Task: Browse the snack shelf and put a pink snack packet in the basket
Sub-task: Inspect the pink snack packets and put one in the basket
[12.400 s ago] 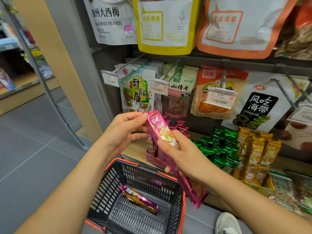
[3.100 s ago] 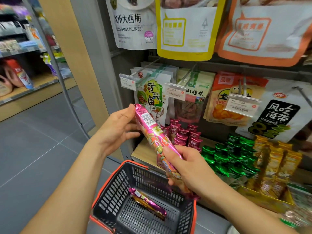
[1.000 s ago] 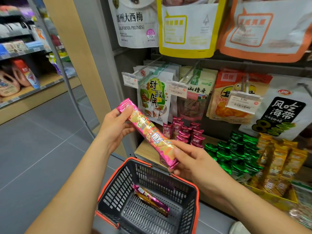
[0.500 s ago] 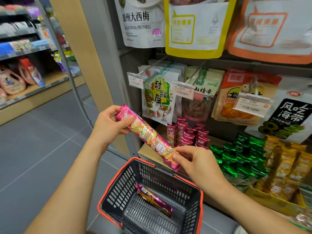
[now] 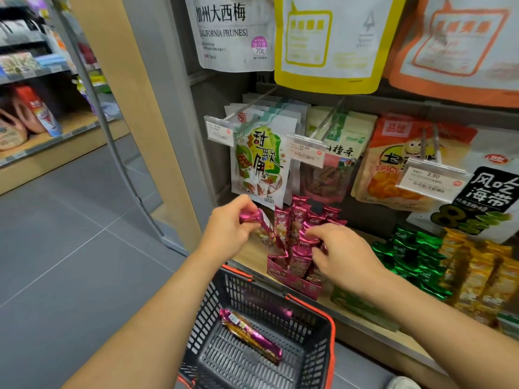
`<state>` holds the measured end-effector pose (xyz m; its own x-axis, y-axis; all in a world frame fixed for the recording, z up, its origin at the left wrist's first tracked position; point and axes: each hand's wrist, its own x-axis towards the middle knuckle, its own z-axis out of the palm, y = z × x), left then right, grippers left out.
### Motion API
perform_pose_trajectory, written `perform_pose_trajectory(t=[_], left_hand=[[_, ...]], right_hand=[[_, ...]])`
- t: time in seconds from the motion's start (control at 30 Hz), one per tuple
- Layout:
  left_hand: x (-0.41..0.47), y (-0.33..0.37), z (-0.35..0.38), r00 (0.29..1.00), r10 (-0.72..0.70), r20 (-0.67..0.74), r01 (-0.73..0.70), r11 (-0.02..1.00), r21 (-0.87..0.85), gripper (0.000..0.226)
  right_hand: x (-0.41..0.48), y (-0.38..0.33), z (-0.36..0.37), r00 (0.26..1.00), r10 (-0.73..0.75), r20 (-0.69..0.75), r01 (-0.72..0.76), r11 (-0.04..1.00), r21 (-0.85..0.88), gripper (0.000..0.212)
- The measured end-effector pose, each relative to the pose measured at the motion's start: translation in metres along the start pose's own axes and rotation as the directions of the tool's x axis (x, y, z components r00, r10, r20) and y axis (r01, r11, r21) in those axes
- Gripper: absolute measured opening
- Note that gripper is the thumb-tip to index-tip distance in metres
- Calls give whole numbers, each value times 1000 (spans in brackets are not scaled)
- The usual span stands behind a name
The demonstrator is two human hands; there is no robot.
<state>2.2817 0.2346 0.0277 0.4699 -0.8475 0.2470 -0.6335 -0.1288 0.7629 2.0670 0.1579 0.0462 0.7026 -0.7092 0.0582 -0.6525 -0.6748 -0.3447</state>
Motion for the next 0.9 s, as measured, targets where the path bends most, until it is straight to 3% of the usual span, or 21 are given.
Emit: perform_pose_trajectory(t=[0.2, 0.33, 0.43, 0.53, 0.73, 0.9], left_hand=[[-2, -11, 31, 988, 96, 119, -107, 990, 89, 24], [-6, -21, 47, 956, 146, 253, -186, 972, 143, 24], [-3, -27, 59, 916, 194, 352, -292, 923, 252, 32], [-1, -27, 72, 888, 123, 444, -333, 836, 435, 35], [4, -25, 77, 912, 20, 410, -235, 844, 482, 36], [4, -26, 68, 940, -26, 341, -101, 933, 347, 27]], right_hand=[[55, 3, 12, 999, 23, -49, -18, 996, 86, 40], [86, 7, 30, 998, 66, -1, -66, 993, 96, 41], [106, 7, 43, 993, 111, 33, -111, 994, 0, 38], [122, 5, 53, 987, 137, 79, -126, 984, -122, 34], [138, -2, 65, 989, 116, 92, -81, 945, -316, 31], [125, -8, 59, 997, 78, -19, -80, 966, -247, 29]])
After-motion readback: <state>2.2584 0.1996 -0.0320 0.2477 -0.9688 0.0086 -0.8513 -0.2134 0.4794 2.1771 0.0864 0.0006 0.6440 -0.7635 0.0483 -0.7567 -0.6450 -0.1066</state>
